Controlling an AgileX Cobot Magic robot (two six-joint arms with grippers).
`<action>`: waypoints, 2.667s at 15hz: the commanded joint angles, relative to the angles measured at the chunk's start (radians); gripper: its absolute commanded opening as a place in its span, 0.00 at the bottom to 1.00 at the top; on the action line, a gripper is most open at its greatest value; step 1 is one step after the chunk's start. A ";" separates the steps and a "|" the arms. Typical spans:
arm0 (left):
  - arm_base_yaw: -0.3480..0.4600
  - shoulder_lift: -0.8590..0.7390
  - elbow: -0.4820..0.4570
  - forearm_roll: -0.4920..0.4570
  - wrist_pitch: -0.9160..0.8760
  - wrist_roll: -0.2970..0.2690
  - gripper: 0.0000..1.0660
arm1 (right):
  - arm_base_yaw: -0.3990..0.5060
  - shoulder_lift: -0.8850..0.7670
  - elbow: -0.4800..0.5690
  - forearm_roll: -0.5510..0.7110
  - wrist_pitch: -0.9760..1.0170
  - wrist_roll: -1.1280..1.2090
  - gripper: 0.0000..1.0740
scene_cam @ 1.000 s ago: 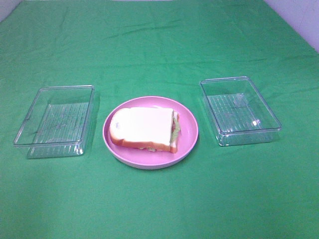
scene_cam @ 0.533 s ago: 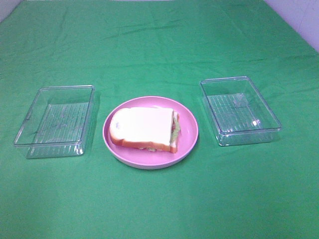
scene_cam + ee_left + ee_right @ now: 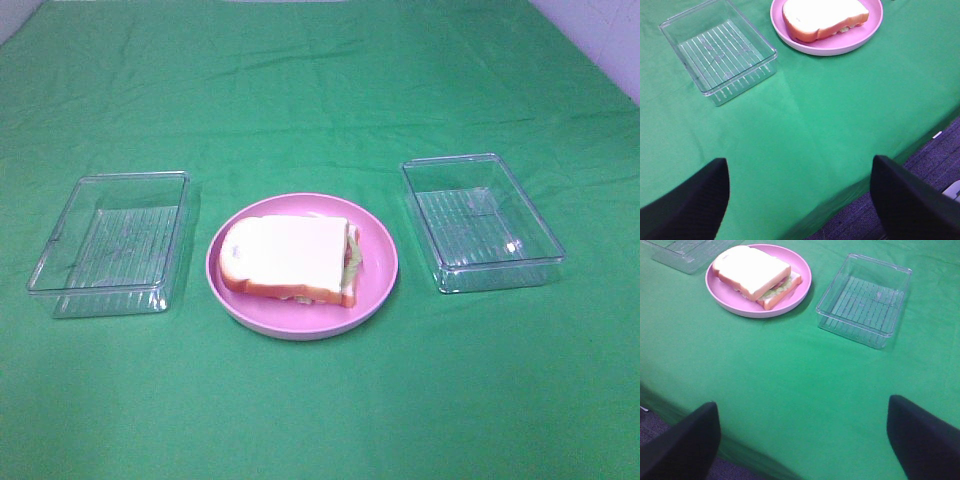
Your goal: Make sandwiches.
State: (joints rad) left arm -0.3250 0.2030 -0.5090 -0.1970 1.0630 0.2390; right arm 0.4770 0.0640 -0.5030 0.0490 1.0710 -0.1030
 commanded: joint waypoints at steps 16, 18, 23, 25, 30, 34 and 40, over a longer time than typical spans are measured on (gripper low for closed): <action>0.381 -0.202 0.004 -0.008 -0.006 -0.004 0.70 | -0.478 -0.009 0.000 0.002 -0.011 0.003 0.79; 0.381 -0.234 0.004 -0.007 -0.006 -0.004 0.70 | -0.478 -0.009 0.000 0.002 -0.011 0.003 0.79; 0.364 -0.234 0.005 -0.008 -0.006 -0.004 0.70 | -0.478 -0.081 0.000 0.003 -0.012 0.003 0.79; 0.348 -0.234 0.005 -0.008 -0.006 -0.004 0.70 | -0.478 -0.080 0.000 0.003 -0.012 0.003 0.79; 0.348 -0.227 0.005 -0.008 -0.006 -0.004 0.70 | -0.478 -0.077 0.000 0.003 -0.012 0.003 0.79; 0.348 -0.227 0.005 -0.008 -0.006 -0.004 0.70 | -0.478 -0.077 0.000 0.003 -0.012 0.003 0.79; 0.348 -0.228 0.005 0.112 -0.010 -0.189 0.70 | -0.478 -0.077 0.000 0.003 -0.012 0.003 0.79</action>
State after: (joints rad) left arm 0.0270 -0.0040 -0.5080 -0.0820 1.0610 0.0550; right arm 0.0050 -0.0050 -0.5030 0.0520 1.0700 -0.1030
